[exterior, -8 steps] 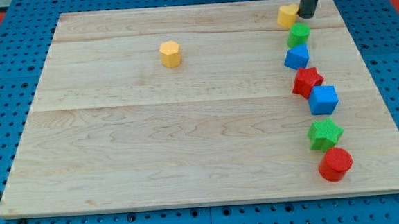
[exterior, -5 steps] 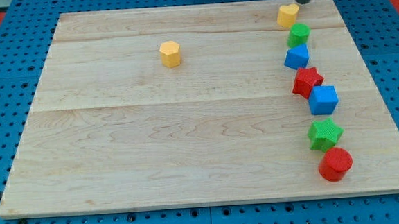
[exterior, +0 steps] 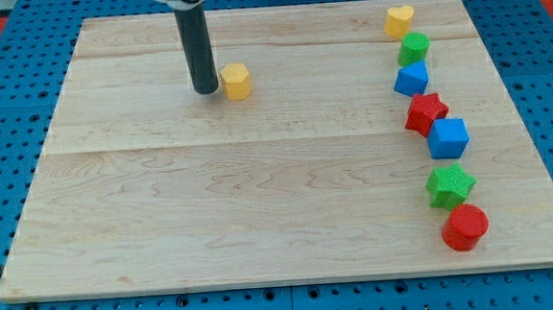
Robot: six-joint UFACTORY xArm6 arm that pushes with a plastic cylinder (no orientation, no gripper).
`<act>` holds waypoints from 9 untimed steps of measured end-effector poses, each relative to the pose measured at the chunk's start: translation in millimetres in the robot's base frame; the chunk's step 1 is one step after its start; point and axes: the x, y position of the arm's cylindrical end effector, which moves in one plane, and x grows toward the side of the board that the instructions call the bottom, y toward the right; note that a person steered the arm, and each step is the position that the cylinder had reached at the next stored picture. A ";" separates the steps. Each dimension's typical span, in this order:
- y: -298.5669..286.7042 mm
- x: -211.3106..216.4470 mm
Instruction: Place yellow hexagon above yellow heart
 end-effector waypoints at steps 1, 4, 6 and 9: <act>6.9 13.4; 112.8 -90.5; 49.9 -92.1; 112.1 -130.6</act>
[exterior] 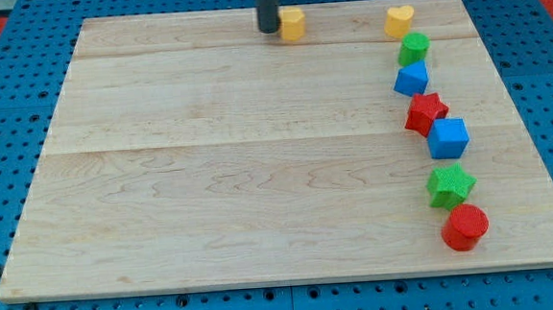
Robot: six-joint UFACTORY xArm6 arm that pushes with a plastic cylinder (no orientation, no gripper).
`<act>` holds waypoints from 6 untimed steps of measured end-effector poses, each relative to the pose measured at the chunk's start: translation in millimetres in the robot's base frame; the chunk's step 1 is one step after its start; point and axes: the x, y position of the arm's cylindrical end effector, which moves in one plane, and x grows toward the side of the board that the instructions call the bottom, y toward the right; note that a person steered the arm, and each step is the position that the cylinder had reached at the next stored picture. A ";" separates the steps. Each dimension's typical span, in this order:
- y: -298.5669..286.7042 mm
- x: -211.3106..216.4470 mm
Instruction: Place yellow hexagon above yellow heart
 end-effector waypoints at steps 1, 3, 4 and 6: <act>58.5 -0.1; 42.7 -13.1; 73.0 -13.2; 89.6 -15.8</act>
